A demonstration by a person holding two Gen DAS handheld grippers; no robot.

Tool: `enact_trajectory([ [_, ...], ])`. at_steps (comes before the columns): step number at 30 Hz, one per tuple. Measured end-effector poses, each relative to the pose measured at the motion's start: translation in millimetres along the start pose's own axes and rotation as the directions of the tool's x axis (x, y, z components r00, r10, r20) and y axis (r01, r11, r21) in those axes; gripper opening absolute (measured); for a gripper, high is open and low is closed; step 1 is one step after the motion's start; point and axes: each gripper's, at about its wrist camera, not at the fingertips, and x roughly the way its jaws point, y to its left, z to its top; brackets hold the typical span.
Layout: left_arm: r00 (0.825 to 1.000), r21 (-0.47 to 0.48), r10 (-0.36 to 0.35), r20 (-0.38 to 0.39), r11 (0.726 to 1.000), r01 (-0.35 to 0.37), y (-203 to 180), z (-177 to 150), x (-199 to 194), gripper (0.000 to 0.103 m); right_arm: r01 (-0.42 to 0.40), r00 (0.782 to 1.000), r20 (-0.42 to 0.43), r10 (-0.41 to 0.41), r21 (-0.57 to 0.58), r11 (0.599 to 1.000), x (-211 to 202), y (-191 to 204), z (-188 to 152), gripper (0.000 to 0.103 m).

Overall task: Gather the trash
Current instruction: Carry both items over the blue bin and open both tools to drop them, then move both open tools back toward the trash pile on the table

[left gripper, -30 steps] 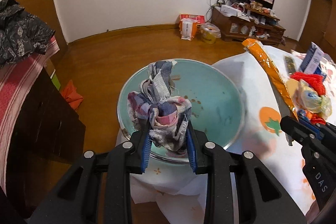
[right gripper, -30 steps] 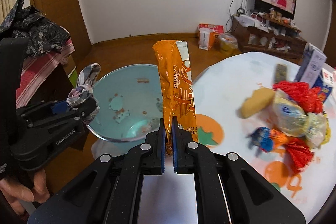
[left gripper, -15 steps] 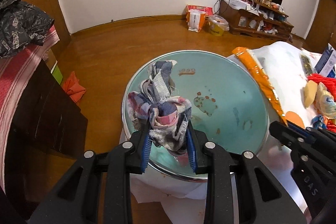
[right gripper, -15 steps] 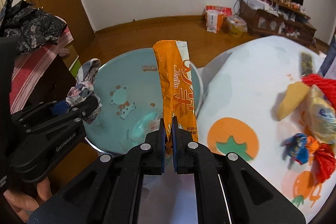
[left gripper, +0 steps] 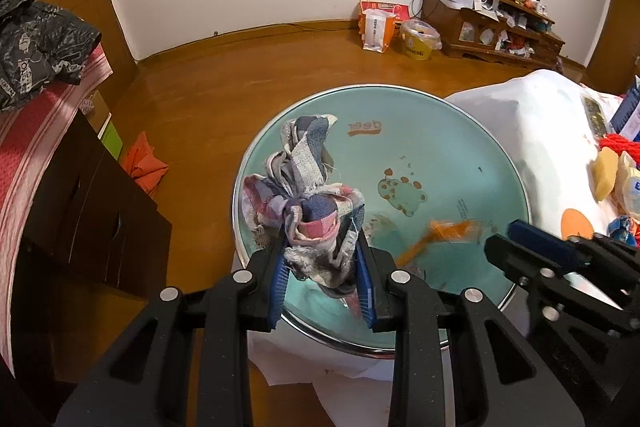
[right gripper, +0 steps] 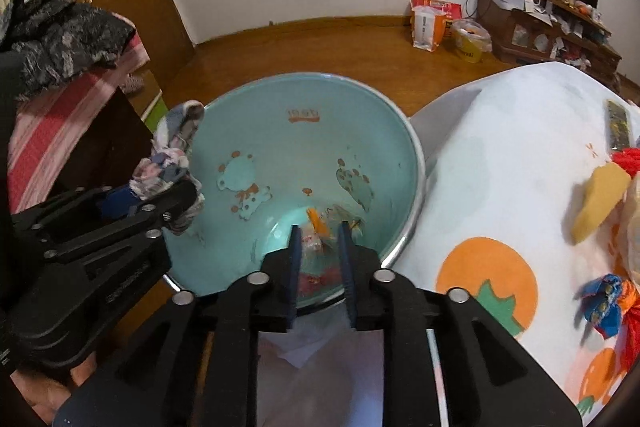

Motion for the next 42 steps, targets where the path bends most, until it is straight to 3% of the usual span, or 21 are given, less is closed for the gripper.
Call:
enact_trajectory([
  [2, 1.0, 0.004, 0.002, -0.001, 1.0, -0.002, -1, 0, 0, 0.03, 0.019, 0.999, 0.03, -0.019, -0.007, 1.0, -8, -1, 0, 0.038],
  [7, 1.0, 0.01, 0.013, -0.003, 1.0, -0.013, -2, 1, 2, 0.033, 0.076, 0.992, 0.101, -0.079, 0.025, 0.997, -34, -14, -4, 0.04],
  [11, 0.999, 0.025, 0.037, -0.001, 0.999, -0.037, -8, 0, 2, 0.042, 0.105, 0.981, 0.153, -0.116, 0.078, 0.991, -52, -28, -13, 0.058],
  [14, 0.998, 0.035, 0.064, 0.015, 0.997, -0.064, -13, -1, -2, 0.058, 0.132, 0.974, 0.172, -0.148, 0.097, 0.986, -59, -36, -19, 0.068],
  [18, 0.994, 0.043, 0.096, 0.053, 0.994, -0.098, -18, -3, -15, 0.076, 0.171, 0.957, 0.216, -0.193, 0.115, 0.979, -71, -43, -29, 0.092],
  [28, 0.988, 0.055, 0.103, 0.112, 0.992, -0.11, -37, -7, -46, 0.096, 0.217, 0.942, 0.221, -0.251, 0.167, 0.962, -100, -66, -41, 0.093],
  [37, 0.992, 0.092, 0.037, 0.118, 0.995, -0.047, -74, -19, -72, 0.097, 0.254, 0.923, 0.209, -0.323, 0.299, 0.92, -143, -113, -71, 0.093],
  [42, 0.994, 0.145, -0.025, 0.102, 0.989, 0.01, -105, -36, -79, 0.097, 0.313, 0.914, 0.147, -0.379, 0.342, 0.886, -153, -138, -87, 0.093],
])
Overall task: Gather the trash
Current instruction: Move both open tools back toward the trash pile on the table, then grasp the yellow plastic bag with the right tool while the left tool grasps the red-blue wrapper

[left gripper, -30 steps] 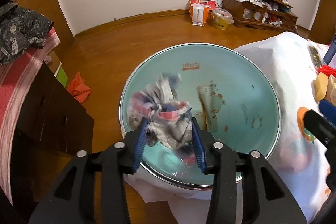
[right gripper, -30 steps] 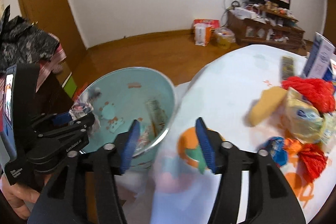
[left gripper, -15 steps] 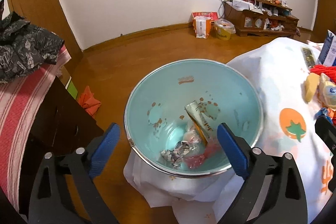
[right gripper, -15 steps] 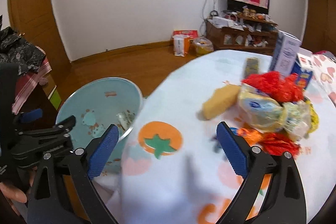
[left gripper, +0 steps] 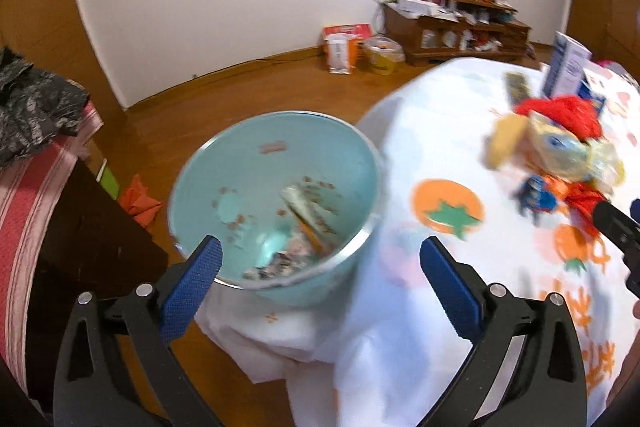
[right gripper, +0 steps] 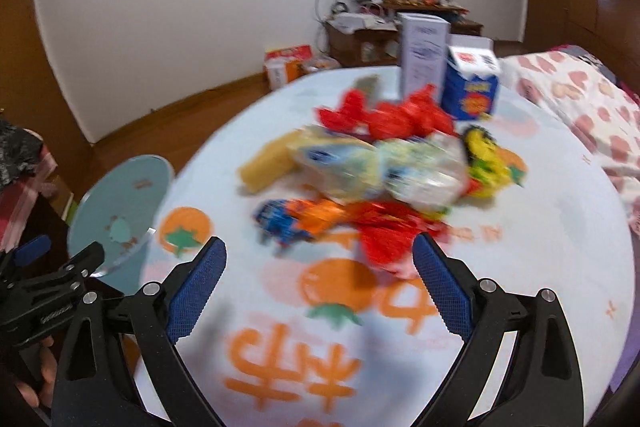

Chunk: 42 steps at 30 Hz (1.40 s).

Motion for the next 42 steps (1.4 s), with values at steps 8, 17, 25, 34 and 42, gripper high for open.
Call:
enact_trajectory([
  [8, 0.999, 0.102, -0.046, -0.002, 0.994, 0.046, -49, -12, -16, 0.097, 0.056, 0.998, -0.002, -0.056, 0.05, 0.997, -11, -41, -12, 0.092],
  [17, 0.995, 0.131, -0.098, -0.024, 0.986, 0.101, -82, -20, -22, 0.097, 0.069, 0.998, -0.003, -0.069, 0.105, 0.992, -19, -78, -18, 0.088],
  [25, 0.995, 0.158, -0.095, -0.028, 0.983, 0.098, -95, -21, -18, 0.097, 0.119, 0.993, -0.027, -0.116, 0.158, 0.98, -21, -124, -28, 0.084],
  [34, 0.994, 0.165, -0.106, -0.03, 0.98, 0.11, -100, -15, -6, 0.097, 0.133, 0.991, -0.039, -0.128, 0.205, 0.97, -16, -161, -17, 0.06],
  [42, 0.99, 0.225, -0.136, 0.027, 0.966, 0.126, -122, 15, 4, 0.096, 0.082, 0.996, -0.046, -0.074, 0.207, 0.975, 12, -159, 23, 0.053],
])
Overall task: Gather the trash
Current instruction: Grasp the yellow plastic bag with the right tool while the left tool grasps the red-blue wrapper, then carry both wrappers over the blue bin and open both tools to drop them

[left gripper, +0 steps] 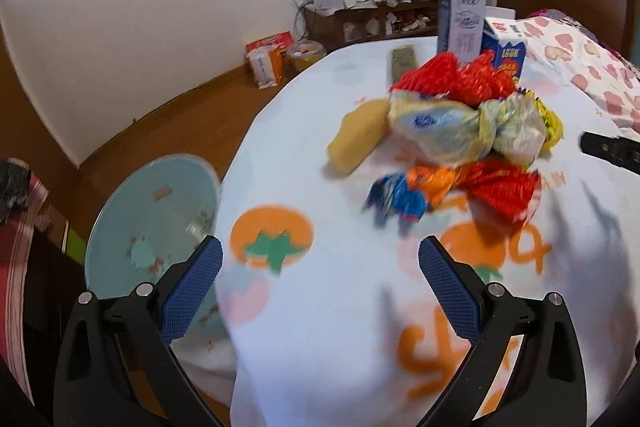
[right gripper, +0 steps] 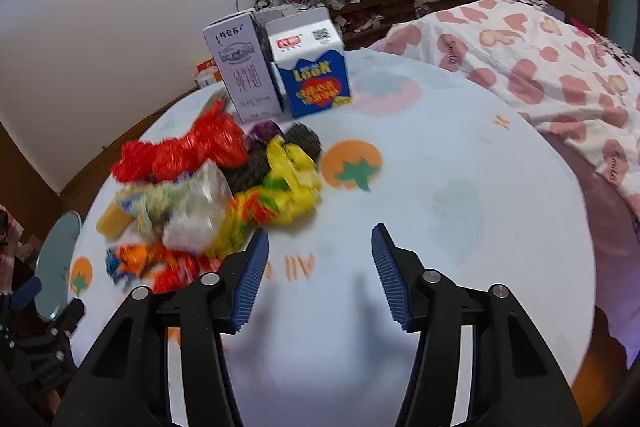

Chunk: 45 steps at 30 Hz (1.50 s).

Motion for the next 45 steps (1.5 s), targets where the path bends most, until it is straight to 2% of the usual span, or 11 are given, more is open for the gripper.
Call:
enact_trajectory([
  [3, 0.999, 0.045, -0.004, 0.039, 0.999, 0.002, -11, 12, 7, 0.096, 0.007, 1.0, -0.012, -0.007, -0.007, 1.0, 17, 5, 13, 0.051],
  [7, 0.999, 0.093, -0.039, 0.037, 0.995, 0.035, -26, 25, 26, 0.096, -0.026, 0.998, -0.064, 0.027, 0.026, 0.999, 41, 5, 20, 0.047],
  [10, 0.997, 0.113, -0.071, 0.0, 0.991, 0.071, -37, 30, 45, 0.094, -0.051, 0.994, -0.093, 0.054, 0.031, 0.998, 54, 7, 19, 0.035],
  [14, 0.99, 0.123, -0.11, -0.083, 0.985, 0.12, -48, 27, 66, 0.073, -0.084, 0.994, -0.076, 0.085, 0.016, 0.996, 49, 7, 15, 0.024],
  [16, 0.987, 0.118, -0.137, -0.084, 0.982, 0.147, -50, 23, 67, 0.064, -0.1, 0.993, -0.067, 0.101, 0.02, 0.995, 41, 4, 13, 0.022],
  [17, 0.984, 0.116, -0.157, -0.083, 0.979, 0.166, -49, 23, 66, 0.053, -0.102, 0.993, -0.056, 0.103, 0.02, 0.995, 34, 3, 11, 0.02],
  [21, 0.981, 0.116, -0.177, -0.079, 0.976, 0.186, -52, 19, 62, 0.043, -0.093, 0.996, -0.01, 0.093, 0.016, 0.996, 8, -1, 6, 0.019],
  [28, 0.981, 0.147, -0.194, -0.017, 0.97, 0.194, -53, 3, 25, 0.041, -0.09, 0.995, 0.041, 0.088, 0.049, 0.995, -38, -19, -13, 0.019],
  [34, 0.98, 0.089, -0.2, 0.009, 0.976, 0.198, -31, -16, -8, 0.041, -0.058, 0.996, 0.072, 0.057, 0.016, 0.998, -65, -19, -30, 0.019],
  [42, 0.994, -0.014, -0.097, 0.046, 0.995, 0.098, 11, -18, -31, 0.041, -0.091, 0.992, 0.084, 0.093, -0.037, 0.995, -77, 9, -42, 0.019],
  [45, 0.995, -0.047, -0.087, 0.052, 0.995, 0.089, 24, -19, -37, 0.041, -0.105, 0.99, 0.082, 0.11, -0.07, 0.992, -79, 24, -44, 0.019],
])
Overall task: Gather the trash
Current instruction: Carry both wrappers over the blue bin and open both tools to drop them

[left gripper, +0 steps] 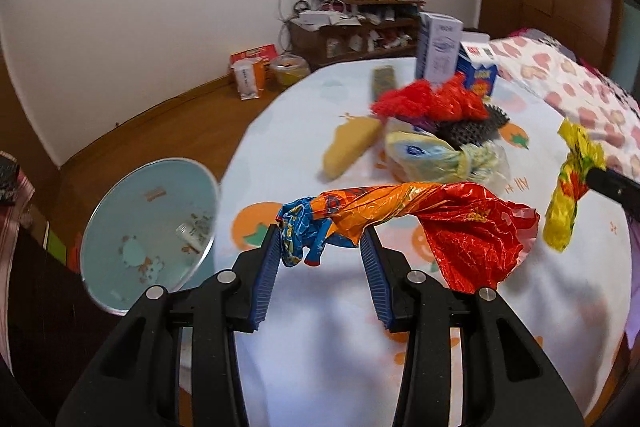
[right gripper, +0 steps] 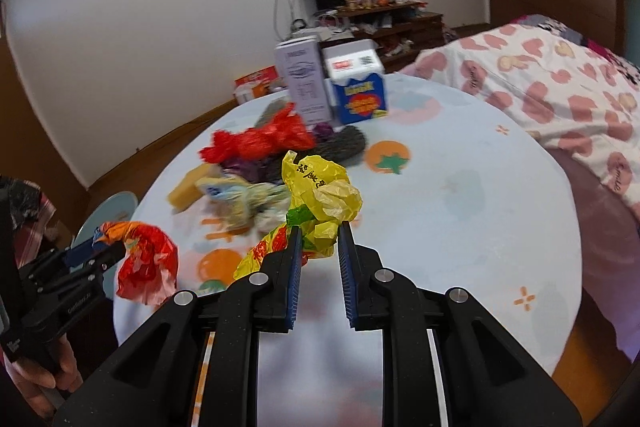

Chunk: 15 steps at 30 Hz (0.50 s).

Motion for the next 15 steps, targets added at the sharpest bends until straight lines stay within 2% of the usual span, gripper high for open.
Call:
enact_trajectory([
  [15, 0.994, -0.116, 0.112, -0.003, 0.987, -0.112, 64, -7, -12, 0.041, -0.091, 0.996, -0.009, 0.09, -0.121, 0.989, 16, 82, 6, 0.019],
])
